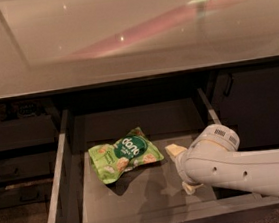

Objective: Open top drawer

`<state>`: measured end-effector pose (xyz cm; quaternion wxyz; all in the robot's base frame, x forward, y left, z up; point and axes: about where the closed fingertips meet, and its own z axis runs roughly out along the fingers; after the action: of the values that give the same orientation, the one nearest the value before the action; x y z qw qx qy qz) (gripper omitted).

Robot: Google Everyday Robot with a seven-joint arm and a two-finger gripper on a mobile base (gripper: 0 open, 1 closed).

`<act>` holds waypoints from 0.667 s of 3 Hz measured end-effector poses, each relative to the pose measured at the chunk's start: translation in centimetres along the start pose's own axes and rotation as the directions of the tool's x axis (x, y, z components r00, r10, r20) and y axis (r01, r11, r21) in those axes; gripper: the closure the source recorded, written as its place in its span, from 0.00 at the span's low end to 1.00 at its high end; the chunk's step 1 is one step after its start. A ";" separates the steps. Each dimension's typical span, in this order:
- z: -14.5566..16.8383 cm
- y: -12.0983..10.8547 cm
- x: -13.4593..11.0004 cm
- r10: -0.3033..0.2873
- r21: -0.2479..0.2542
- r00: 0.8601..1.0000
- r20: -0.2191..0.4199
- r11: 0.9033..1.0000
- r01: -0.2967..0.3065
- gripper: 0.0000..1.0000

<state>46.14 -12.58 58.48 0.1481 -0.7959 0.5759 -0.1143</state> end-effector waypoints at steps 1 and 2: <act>-1.4 -0.7 -0.2 0.000 0.000 1.000 0.000 1.000 0.000 0.00; -1.4 -0.7 -0.2 0.000 0.000 1.000 0.000 1.000 0.000 0.00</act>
Offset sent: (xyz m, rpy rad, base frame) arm -0.0491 -0.0460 0.1924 0.0923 -0.3155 -0.0804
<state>46.22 -12.32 60.09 0.1481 -0.7959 0.5758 -0.1143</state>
